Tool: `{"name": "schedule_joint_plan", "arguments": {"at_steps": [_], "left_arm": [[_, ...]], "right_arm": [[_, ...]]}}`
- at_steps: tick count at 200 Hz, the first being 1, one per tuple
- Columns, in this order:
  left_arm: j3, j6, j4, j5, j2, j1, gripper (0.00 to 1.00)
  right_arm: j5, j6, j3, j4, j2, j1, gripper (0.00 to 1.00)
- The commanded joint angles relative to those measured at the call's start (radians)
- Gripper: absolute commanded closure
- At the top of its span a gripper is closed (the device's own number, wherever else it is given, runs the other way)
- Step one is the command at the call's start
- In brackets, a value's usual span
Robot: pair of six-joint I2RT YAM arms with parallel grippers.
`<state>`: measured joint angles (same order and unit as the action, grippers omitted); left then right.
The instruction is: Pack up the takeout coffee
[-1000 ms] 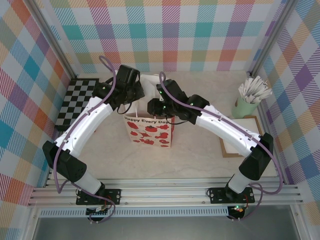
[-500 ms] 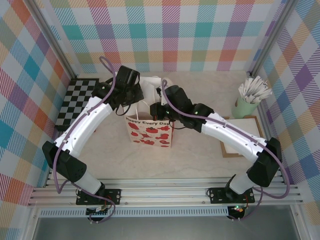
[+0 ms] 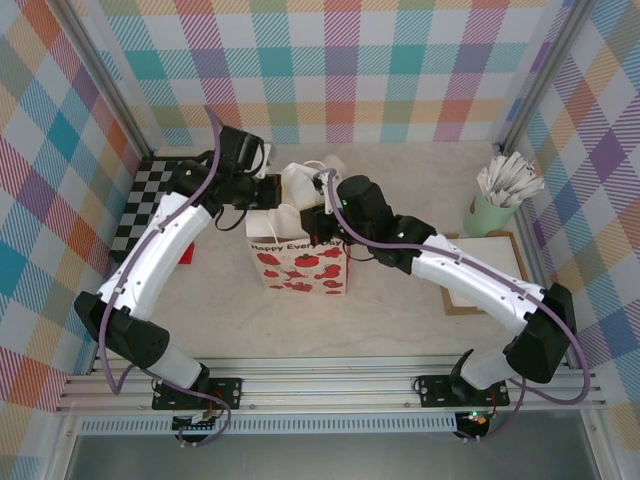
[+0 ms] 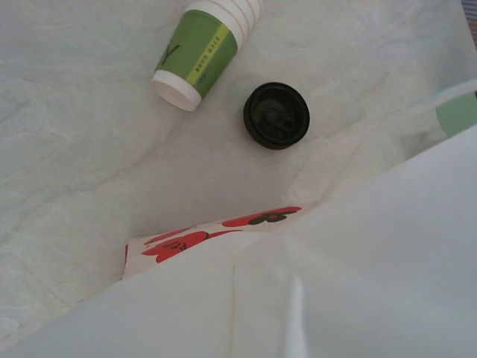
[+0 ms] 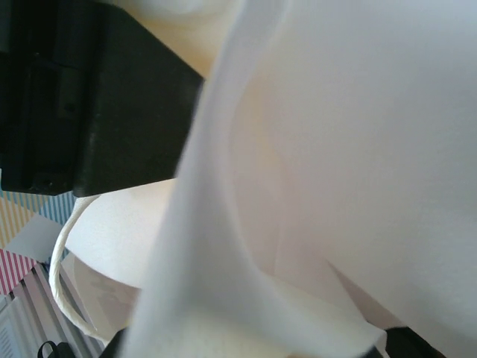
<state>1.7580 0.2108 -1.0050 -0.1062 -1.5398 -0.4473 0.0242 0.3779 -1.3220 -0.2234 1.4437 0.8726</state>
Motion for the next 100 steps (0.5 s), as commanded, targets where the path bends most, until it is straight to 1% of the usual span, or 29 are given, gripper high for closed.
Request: {"name": "schedule_joint_plan", "arguments": {"at_steps": [1, 21, 38, 51, 64, 70, 79, 100], "left_arm": [[0.027, -0.104, -0.072, -0.143, 0.035, 0.028, 1.00], [0.036, -0.162, -0.094, -0.195, 0.036, 0.031, 1.00], [0.022, -0.206, -0.100, -0.205, 0.061, 0.042, 1.00], [-0.015, -0.235, -0.077, -0.258, 0.088, 0.050, 1.00], [-0.081, -0.264, -0.034, -0.341, 0.114, 0.049, 1.00], [-0.116, -0.263, -0.005, -0.354, 0.128, 0.047, 0.97], [-0.163, -0.257, 0.032, -0.364, 0.146, 0.047, 0.96], [-0.219, -0.260, 0.078, -0.373, 0.179, 0.045, 0.91]], "right_arm": [[0.002, -0.050, 0.020, 0.092, -0.039, 0.005, 1.00], [0.005, -0.069, 0.026, 0.100, -0.040, 0.004, 1.00], [0.011, -0.082, 0.027, 0.102, -0.040, 0.003, 1.00], [0.016, -0.083, 0.031, 0.104, -0.042, 0.004, 1.00], [0.018, -0.084, 0.040, 0.110, -0.044, 0.004, 1.00], [0.021, -0.083, 0.046, 0.115, -0.046, 0.003, 1.00], [0.027, -0.083, 0.054, 0.120, -0.048, 0.004, 1.00], [0.036, -0.090, 0.063, 0.127, -0.051, 0.004, 1.00]]}}
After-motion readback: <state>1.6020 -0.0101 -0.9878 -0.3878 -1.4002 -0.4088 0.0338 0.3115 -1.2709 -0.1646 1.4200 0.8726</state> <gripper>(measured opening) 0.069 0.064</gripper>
